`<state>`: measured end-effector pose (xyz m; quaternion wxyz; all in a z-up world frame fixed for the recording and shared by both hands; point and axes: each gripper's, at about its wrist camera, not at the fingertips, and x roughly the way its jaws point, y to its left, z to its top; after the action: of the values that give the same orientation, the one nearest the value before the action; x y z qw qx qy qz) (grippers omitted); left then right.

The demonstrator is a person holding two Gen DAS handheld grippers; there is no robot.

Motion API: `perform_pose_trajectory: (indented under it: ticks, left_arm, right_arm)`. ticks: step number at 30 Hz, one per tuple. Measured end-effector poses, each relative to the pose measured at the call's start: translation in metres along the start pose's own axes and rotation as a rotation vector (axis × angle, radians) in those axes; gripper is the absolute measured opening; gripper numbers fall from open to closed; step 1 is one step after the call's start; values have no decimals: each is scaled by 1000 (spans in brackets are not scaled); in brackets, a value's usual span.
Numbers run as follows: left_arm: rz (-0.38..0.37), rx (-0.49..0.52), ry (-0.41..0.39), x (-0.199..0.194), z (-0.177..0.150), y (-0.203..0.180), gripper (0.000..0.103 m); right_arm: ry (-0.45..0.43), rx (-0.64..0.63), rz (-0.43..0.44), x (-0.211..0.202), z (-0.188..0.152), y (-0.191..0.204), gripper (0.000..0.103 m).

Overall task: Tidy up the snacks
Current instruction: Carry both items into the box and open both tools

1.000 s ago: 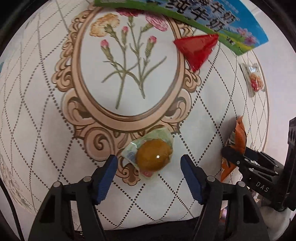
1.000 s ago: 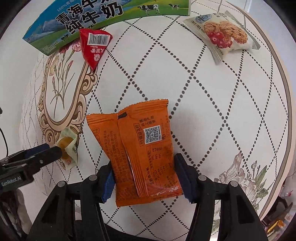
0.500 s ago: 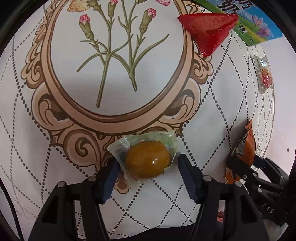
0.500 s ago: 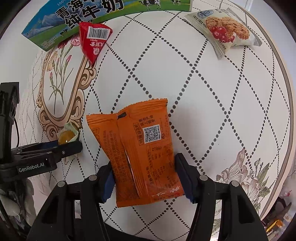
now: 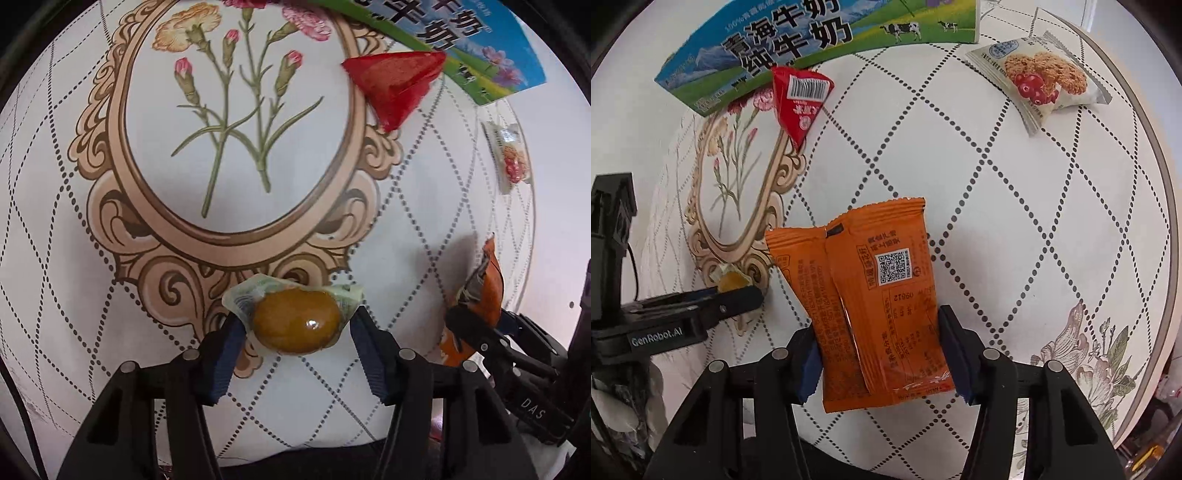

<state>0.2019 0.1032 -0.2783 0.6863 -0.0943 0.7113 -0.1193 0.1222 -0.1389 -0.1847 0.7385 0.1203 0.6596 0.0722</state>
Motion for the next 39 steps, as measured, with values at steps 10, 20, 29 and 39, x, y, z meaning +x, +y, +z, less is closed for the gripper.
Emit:
perform_pose_trajectory:
  ticks: [10,20,29,39]
  left_arm:
    - [-97,3,-134,-85,35,-13,53]
    - [-126,84,-280,-184,107,-78,53]
    - [79,105,-337,-190,223,-90,53]
    - [259,87,-263,-127,301,-72,56]
  right_arm:
    - [-121,23,171,-62,48,10,58]
    - [-301,-26,201,-147,166,27,58]
    - [-257,10,54,-115,297,20,58]
    - [-99,56,-69,-30,372,12,63]
